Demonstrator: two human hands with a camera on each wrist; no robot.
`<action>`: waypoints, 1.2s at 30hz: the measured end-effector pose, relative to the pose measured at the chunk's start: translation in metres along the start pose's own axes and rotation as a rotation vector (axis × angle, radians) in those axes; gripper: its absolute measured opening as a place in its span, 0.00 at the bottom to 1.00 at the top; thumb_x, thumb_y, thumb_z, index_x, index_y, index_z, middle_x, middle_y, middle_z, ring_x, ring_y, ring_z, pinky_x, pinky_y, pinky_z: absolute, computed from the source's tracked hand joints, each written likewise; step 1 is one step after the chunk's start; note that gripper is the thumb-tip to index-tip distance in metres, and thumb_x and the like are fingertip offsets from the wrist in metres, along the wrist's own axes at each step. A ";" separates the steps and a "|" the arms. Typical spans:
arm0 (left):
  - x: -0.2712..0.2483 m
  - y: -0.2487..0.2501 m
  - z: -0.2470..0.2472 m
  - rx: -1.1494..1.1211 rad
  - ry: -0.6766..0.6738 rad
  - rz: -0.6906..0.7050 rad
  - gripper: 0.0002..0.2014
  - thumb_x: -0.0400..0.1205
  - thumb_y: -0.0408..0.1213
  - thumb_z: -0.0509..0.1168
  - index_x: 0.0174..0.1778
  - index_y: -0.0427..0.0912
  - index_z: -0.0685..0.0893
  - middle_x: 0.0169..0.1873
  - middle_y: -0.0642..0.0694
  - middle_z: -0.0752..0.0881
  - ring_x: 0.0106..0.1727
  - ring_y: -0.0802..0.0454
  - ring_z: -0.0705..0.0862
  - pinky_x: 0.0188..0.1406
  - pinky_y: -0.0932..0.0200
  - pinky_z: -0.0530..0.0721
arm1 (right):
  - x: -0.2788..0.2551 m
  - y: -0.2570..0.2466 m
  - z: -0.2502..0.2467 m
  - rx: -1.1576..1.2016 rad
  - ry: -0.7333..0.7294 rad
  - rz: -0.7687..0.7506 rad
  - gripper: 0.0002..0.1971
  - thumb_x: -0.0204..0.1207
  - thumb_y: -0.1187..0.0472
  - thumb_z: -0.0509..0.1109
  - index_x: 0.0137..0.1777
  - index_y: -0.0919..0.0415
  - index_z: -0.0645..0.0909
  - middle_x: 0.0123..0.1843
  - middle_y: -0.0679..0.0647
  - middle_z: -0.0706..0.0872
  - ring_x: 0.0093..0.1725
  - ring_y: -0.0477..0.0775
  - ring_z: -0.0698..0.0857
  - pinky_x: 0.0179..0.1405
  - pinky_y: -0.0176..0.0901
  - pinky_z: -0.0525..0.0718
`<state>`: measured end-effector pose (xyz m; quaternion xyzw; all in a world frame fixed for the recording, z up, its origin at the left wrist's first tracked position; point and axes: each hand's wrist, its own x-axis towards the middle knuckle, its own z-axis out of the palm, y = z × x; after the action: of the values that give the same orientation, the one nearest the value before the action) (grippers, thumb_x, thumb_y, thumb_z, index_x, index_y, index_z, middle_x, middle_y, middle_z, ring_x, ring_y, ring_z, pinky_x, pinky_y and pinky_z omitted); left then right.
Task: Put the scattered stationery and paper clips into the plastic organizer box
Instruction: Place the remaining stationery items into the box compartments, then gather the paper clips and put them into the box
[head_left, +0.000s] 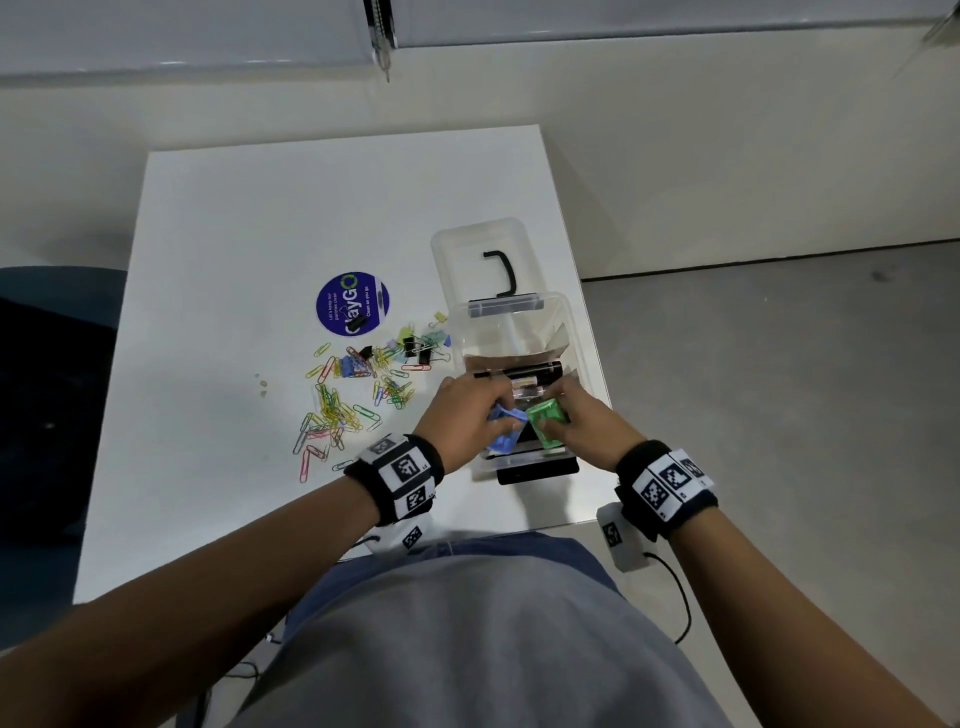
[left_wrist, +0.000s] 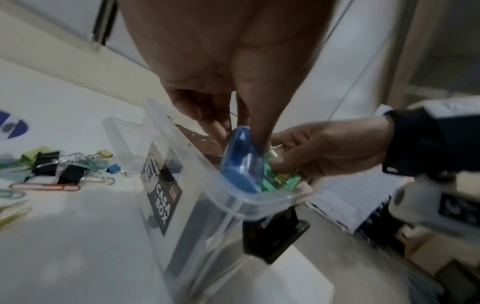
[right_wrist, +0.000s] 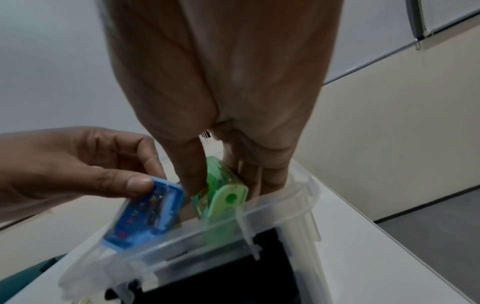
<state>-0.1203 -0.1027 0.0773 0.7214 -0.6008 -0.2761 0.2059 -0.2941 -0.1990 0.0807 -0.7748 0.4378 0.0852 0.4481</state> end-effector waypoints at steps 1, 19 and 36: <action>0.000 0.000 0.004 0.071 -0.009 0.027 0.09 0.78 0.46 0.70 0.45 0.46 0.81 0.37 0.51 0.85 0.43 0.49 0.80 0.42 0.57 0.69 | 0.001 0.002 0.003 -0.018 0.020 0.007 0.15 0.80 0.59 0.69 0.62 0.60 0.69 0.35 0.44 0.76 0.32 0.44 0.76 0.30 0.38 0.71; 0.004 -0.017 0.019 0.395 0.089 0.145 0.10 0.77 0.42 0.71 0.50 0.44 0.81 0.48 0.43 0.80 0.50 0.43 0.77 0.48 0.50 0.74 | 0.017 -0.012 0.031 -0.536 0.133 0.159 0.12 0.79 0.59 0.65 0.61 0.59 0.80 0.58 0.58 0.87 0.56 0.62 0.87 0.49 0.48 0.82; -0.055 -0.218 -0.057 0.193 -0.095 -0.697 0.26 0.79 0.40 0.69 0.73 0.44 0.70 0.65 0.34 0.72 0.62 0.34 0.79 0.58 0.42 0.82 | 0.112 -0.157 0.123 -0.463 -0.196 -0.059 0.16 0.81 0.65 0.60 0.68 0.65 0.73 0.70 0.65 0.74 0.65 0.66 0.80 0.62 0.55 0.80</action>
<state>0.0741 -0.0086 -0.0081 0.8853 -0.3510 -0.3051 0.0021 -0.0759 -0.1377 0.0474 -0.8572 0.3382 0.2449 0.3015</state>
